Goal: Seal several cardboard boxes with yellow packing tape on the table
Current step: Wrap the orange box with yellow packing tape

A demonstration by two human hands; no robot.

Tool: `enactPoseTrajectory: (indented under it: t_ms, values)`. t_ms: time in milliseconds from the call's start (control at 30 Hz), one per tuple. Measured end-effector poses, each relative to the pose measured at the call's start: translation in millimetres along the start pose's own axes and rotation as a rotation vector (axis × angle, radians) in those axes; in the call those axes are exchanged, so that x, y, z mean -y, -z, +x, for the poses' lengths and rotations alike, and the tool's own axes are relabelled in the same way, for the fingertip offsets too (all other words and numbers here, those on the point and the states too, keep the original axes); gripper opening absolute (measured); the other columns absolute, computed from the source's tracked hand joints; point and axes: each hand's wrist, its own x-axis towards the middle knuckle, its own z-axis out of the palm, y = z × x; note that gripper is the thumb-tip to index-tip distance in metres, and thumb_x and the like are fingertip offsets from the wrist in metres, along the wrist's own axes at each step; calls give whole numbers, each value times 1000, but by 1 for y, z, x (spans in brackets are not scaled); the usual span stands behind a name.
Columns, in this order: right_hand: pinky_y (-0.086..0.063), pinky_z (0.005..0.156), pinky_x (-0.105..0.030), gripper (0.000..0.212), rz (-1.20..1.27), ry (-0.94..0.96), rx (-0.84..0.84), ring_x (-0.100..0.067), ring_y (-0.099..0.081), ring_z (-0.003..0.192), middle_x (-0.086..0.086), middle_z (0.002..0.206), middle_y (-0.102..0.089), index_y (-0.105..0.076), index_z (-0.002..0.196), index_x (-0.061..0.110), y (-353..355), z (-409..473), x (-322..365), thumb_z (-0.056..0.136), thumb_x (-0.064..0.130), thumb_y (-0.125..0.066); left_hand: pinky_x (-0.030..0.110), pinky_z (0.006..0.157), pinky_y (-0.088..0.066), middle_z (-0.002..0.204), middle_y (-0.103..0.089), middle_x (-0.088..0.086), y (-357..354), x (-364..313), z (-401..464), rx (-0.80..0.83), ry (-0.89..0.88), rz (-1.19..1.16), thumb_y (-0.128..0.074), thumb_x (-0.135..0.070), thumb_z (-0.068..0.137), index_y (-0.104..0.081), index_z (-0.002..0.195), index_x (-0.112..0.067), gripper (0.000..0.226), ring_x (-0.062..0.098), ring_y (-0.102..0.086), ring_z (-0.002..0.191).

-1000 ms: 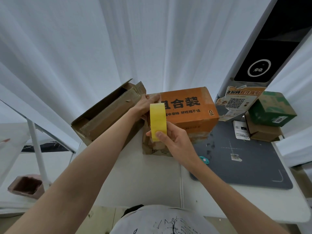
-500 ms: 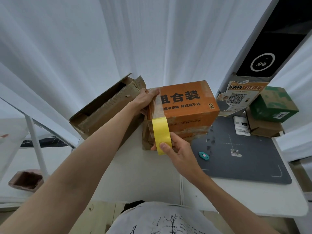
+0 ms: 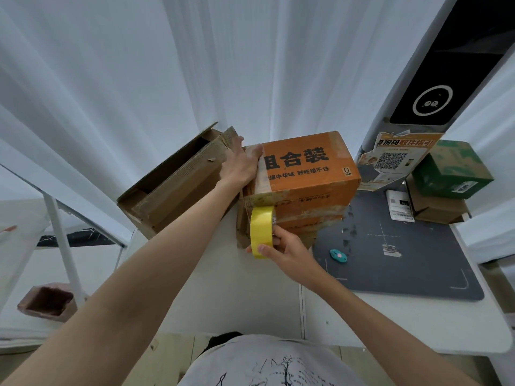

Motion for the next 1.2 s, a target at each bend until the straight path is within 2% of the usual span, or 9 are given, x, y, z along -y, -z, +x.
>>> enactPoseTrajectory:
  t_ms: [100, 300, 467, 567, 667, 767, 933, 1067, 1200]
  values:
    - [-54, 100, -32, 28, -15, -29, 41, -12, -69, 112, -4, 117, -74, -55, 125, 24, -2, 3, -5, 100, 13, -61, 51, 91, -45, 148, -34, 16, 4, -13, -10, -55, -89, 222, -39, -65, 99, -33, 145, -29, 59, 47, -51, 126]
    - [-54, 99, -30, 25, -75, -1, 19, -10, -70, 111, -4, 116, -74, -58, 123, 17, 1, 4, -6, 99, 12, -63, 74, 111, -27, 168, 16, 7, -5, -26, -34, 189, -107, 370, -41, -107, 45, -12, 159, -35, 138, 57, -13, 147]
    - [-54, 99, -32, 26, -83, -13, 11, -10, -70, 109, -3, 116, -73, -59, 123, 17, 7, 5, -3, 98, 12, -64, 73, 115, 12, 167, 23, 9, 5, -33, -23, 343, -287, 594, -51, -99, 49, 6, 161, -33, 143, 40, 28, 149]
    - [-53, 103, -42, 30, -91, -33, 11, -11, -70, 110, 0, 117, -73, -60, 125, 16, 8, 4, -6, 96, 17, -67, 66, 118, 14, 165, 30, 4, 22, -30, -4, 528, -440, 708, -71, -89, 50, 16, 157, -42, 146, 33, 33, 148]
    - [-52, 103, -47, 32, -108, -30, -5, -12, -69, 111, 2, 116, -72, -62, 124, 20, 4, 6, -10, 93, 22, -69, 66, 120, 7, 166, 26, 2, 26, -28, 7, 600, -455, 768, -76, -89, 43, 22, 152, -51, 151, 36, 23, 152]
    - [-54, 100, -47, 27, -81, 6, -42, -13, -72, 105, -2, 112, -74, -63, 121, 18, 5, 7, -7, 94, 12, -68, 63, 120, -18, 165, -1, 3, 27, -36, 7, 561, -506, 770, -79, -84, 50, 11, 155, -50, 143, 38, -5, 153]
    - [-52, 65, -59, 26, -144, 232, -312, -33, -66, 73, -12, 82, -65, -65, 103, 10, 5, -5, -8, 83, 27, -64, 54, 110, -38, 151, -27, 7, 30, -39, 10, 492, -545, 689, -72, -88, 52, -7, 155, -49, 128, 33, -30, 140]
    - [-47, 52, -42, 26, -235, 388, -467, -16, -50, 62, -1, 74, -52, -56, 94, 10, 12, -7, 3, 83, 32, -63, 34, 91, -49, 128, -55, -1, 38, -40, 14, 473, -416, 512, -71, -89, 55, -18, 155, -43, 122, 20, -57, 110]
    - [-49, 74, -21, 49, -346, 485, -560, -10, -56, 92, 2, 104, -55, -52, 117, 10, 31, -1, 25, 80, 28, -78, 19, 67, -43, 117, -59, -8, 52, -34, 10, 477, -214, 278, -71, -76, 71, -32, 152, -33, 100, 9, -61, 93]
